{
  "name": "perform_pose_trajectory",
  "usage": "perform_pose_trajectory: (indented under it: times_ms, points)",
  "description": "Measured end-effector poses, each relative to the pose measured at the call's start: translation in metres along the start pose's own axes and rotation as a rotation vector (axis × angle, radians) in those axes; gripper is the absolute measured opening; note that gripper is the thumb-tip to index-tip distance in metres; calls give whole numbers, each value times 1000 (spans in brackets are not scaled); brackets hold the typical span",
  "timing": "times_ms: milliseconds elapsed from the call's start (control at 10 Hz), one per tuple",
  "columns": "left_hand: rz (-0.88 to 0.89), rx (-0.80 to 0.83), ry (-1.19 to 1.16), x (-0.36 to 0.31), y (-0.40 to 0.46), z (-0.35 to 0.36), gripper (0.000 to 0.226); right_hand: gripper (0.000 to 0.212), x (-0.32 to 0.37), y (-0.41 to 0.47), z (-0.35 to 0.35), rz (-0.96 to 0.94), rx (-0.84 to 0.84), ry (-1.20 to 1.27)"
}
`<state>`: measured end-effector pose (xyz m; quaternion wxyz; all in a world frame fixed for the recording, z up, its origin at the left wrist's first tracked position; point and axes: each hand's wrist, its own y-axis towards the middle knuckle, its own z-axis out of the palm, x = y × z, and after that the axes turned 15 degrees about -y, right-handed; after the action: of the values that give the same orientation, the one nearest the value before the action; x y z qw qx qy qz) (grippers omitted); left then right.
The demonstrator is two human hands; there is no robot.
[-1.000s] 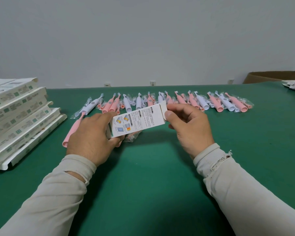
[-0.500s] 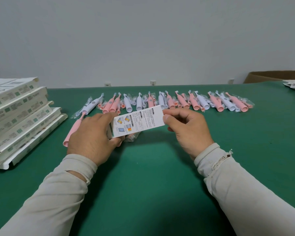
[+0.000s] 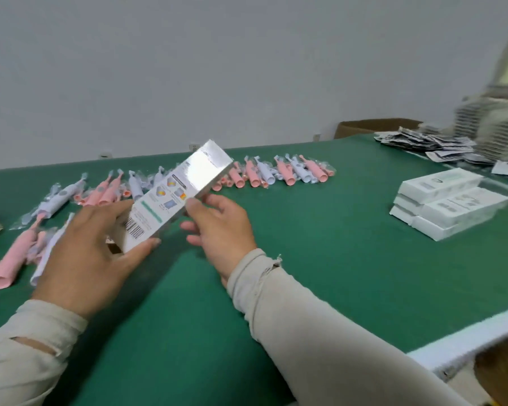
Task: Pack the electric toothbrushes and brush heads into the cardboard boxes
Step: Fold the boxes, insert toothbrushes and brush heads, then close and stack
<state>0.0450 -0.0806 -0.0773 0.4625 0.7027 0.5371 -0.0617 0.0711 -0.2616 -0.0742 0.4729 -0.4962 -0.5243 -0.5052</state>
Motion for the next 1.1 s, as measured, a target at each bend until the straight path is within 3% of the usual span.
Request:
perform_pose_trajectory:
  times_ms: [100,300,400,500,600,700,800,900,1000,1100]
  points:
    - [57,-2,-96,-24,-2,18,62,21,-1,-23,15,17,-6,-118]
    - [167,205,-428,-77,-5,39,67,17,28,-32,-43,91,-329,-39]
    - [281,207,-420,-95,-10,50,51,21,45,-28,-113,93,-552,-35]
    - [221,193,-456,-86,-25,61,38,25,59,-21,-208,139,-871,-92]
    - [98,234,-503,-68,-36,71,40,22,63,-25,-292,263,-1069,-160]
    - [67,206,-513,-59,-34,71,33,16,59,-30,-338,301,-1019,-197]
    - [47,211,-530,-58,-32,72,27,16,52,-33,-358,454,-1019,-325]
    - [49,235,-545,-61,-33,75,29,41,40,-33,-370,384,-954,-265]
    - [48,246,-533,-62,-33,78,26,36,30,-31,-374,458,-871,-262]
    - [57,249,-486,-62,-34,79,30,43,22,-21,-379,465,-897,-268]
